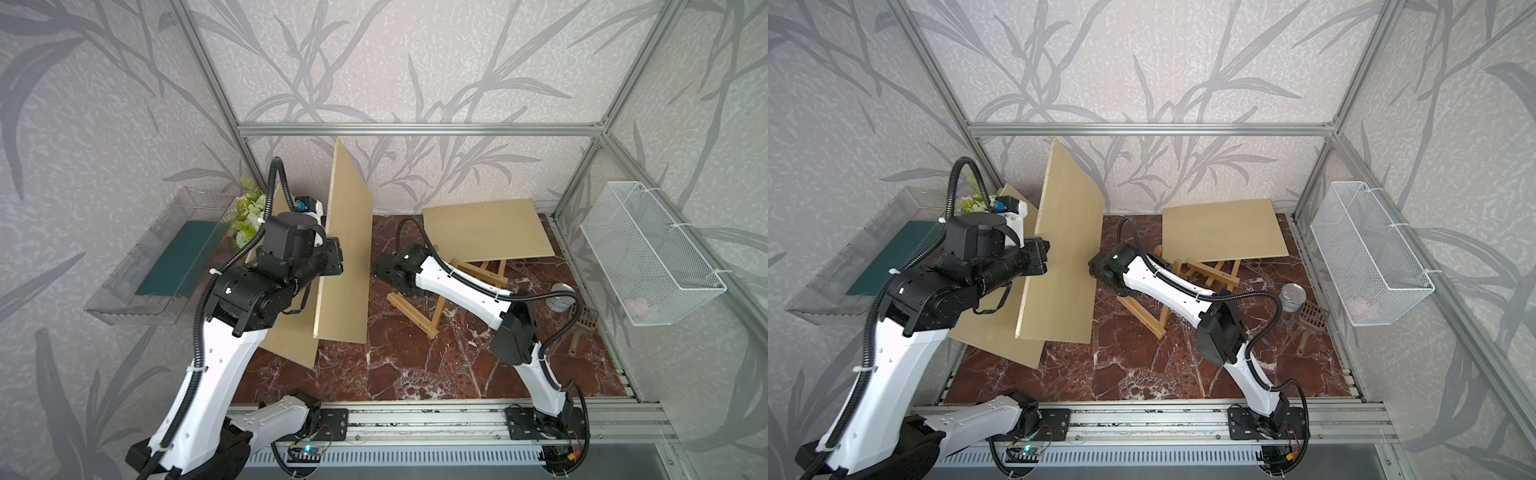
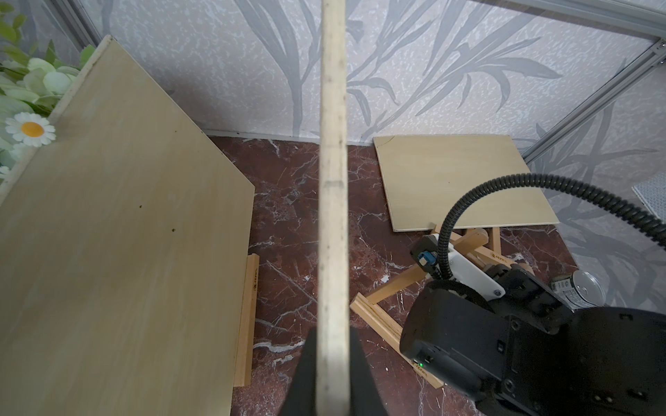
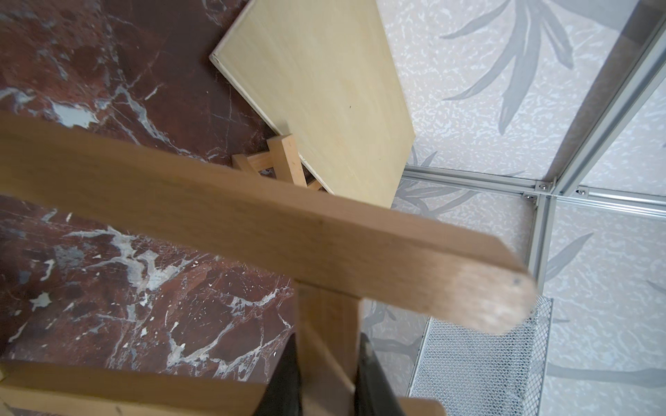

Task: Assemble the easel
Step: Place the easel at the center of the board.

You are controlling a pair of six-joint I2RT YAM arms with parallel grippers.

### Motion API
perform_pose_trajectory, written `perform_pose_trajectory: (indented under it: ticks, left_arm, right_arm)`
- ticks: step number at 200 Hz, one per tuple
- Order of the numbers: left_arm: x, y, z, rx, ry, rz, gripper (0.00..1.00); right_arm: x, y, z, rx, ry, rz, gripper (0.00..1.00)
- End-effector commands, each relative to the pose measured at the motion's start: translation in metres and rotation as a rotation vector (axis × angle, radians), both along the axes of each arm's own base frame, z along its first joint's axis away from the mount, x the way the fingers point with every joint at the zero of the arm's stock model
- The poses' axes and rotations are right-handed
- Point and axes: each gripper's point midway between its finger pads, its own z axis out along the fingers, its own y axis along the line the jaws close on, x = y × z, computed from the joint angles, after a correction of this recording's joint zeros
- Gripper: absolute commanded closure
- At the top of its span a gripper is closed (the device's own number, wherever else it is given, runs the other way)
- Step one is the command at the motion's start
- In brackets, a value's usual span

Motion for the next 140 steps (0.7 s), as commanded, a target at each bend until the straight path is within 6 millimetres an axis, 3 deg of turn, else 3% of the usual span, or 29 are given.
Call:
perform_pose_trajectory:
  ticks: [1, 21, 33, 57, 78, 102, 140]
  left_arm:
    - [0.003, 0.002, 0.062, -0.139, -0.211, 0.039, 1.00]
    - [0.002, -0.002, 0.059, -0.176, -0.204, 0.029, 1.00]
    - [0.002, -0.003, 0.058, -0.190, -0.204, 0.030, 1.00]
    - [0.004, -0.003, 0.050, -0.193, -0.186, 0.042, 1.00]
    - [0.008, -0.005, 0.043, -0.203, -0.163, 0.054, 1.00]
    - [0.011, -0.005, 0.039, -0.225, -0.152, 0.074, 1.00]
    - [0.011, -0.001, 0.040, -0.229, -0.167, 0.097, 1.00]
  right_arm:
    - [0.002, 0.036, -0.058, 0.218, 0.155, -0.090, 0.97]
    - [0.008, 0.051, -0.061, 0.273, 0.173, -0.101, 0.92]
    - [0.008, 0.058, -0.066, 0.327, 0.199, -0.109, 0.83]
    - [0.000, 0.068, -0.075, 0.433, 0.270, -0.156, 0.53]
    - [-0.003, 0.080, -0.073, 0.507, 0.296, -0.150, 0.43]
    - [-0.002, 0.091, -0.055, 0.594, 0.288, -0.125, 0.31]
    - [0.001, 0.105, -0.022, 0.696, 0.260, -0.046, 0.23]
